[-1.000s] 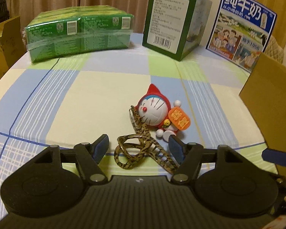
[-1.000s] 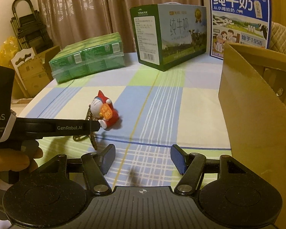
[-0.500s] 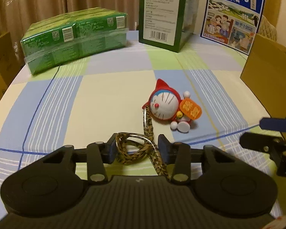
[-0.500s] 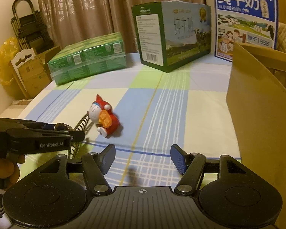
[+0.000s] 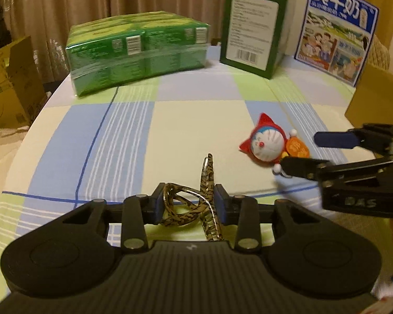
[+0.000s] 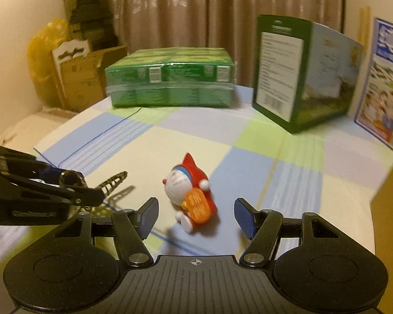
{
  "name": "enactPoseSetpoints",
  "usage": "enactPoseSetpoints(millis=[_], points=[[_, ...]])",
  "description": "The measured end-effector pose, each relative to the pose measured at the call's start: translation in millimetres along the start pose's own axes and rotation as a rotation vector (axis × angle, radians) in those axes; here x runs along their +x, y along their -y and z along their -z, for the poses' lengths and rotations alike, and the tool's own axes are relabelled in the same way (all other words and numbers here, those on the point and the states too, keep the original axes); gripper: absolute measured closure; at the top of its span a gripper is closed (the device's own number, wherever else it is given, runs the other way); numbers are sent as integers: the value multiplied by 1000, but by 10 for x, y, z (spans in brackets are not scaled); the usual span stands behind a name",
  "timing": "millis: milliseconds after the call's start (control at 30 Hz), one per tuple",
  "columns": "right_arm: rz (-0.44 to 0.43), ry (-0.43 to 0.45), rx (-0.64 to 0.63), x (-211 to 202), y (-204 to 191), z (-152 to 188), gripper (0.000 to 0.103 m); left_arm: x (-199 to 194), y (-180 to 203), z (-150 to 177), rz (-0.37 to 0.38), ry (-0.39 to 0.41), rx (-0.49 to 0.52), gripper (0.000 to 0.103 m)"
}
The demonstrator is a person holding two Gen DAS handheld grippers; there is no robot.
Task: Organize rigid objects
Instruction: 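Grasp the red-hooded Doraemon figurine with the right tool, then carry the lanyard with the left tool while the right tool carries the figurine to the box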
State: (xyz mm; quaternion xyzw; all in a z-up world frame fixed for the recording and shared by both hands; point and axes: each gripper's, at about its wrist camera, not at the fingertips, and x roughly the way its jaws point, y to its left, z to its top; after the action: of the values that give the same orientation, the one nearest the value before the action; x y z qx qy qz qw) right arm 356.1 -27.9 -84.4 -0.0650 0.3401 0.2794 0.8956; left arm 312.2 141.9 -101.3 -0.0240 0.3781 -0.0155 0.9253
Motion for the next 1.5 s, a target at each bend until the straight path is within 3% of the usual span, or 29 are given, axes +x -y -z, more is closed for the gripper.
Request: enactPoseSetpoints(millis=[267,300,367,600,933,1233,1500], points=[[-8,-39,-76,382,-36,-48,42,-45,-92,-39,22,16,-39,70],[-2,-40,-87,396,-40,-41,44,-43,-95,-37,24,16,-42,70],[-2,-42,-103,421,-51,-32,61,-41,-95,-35,29,15,-45,70],[54,-31,-44,254,-61,30,62,-83,-25,-49,60,23,-48,70],[116,-7,90,-506,22,52,63,-482,327,-48,81,78,-5,70],[147,59,133,-1351,30,-22,63,-1026,571,30,89,105,-34,70],[182,117,185,-2175,64,-20,63,-1627,910,-24,102,149,-3,70]])
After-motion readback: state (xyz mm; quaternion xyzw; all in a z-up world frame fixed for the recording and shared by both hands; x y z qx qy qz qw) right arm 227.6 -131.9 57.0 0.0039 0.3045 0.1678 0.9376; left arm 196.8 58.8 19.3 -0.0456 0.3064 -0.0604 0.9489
